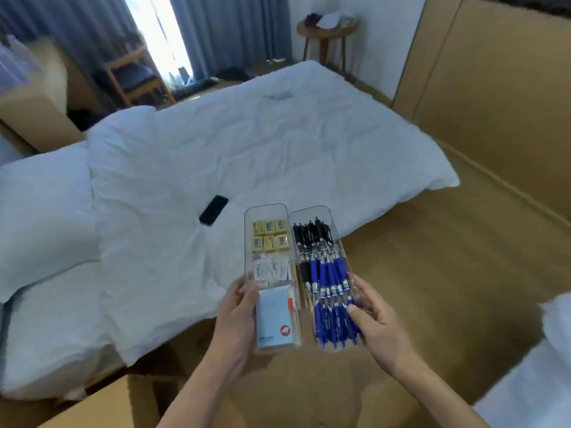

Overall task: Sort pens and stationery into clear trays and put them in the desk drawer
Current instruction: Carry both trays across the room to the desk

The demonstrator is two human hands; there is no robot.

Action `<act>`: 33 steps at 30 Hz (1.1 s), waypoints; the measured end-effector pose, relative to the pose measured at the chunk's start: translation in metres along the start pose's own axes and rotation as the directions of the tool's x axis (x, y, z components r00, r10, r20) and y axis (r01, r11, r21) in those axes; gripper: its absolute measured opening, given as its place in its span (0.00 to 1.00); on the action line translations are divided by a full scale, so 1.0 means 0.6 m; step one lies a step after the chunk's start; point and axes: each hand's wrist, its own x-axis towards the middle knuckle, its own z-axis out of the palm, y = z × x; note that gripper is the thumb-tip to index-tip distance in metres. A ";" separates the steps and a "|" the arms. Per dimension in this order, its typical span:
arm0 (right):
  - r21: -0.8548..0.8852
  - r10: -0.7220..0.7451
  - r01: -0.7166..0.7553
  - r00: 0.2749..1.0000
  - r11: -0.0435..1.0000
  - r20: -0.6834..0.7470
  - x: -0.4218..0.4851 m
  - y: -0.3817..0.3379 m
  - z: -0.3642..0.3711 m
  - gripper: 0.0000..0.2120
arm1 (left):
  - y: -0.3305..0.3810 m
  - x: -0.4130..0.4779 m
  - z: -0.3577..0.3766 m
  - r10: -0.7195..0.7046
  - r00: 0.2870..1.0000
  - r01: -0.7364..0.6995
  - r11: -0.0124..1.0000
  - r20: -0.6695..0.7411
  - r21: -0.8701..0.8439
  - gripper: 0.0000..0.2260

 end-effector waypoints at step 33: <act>0.312 0.011 0.341 0.659 0.887 -0.752 0.306 -0.338 -0.593 0.29 | 0.388 0.379 0.873 -0.160 0.436 0.109 0.986 0.886 0.124 0.18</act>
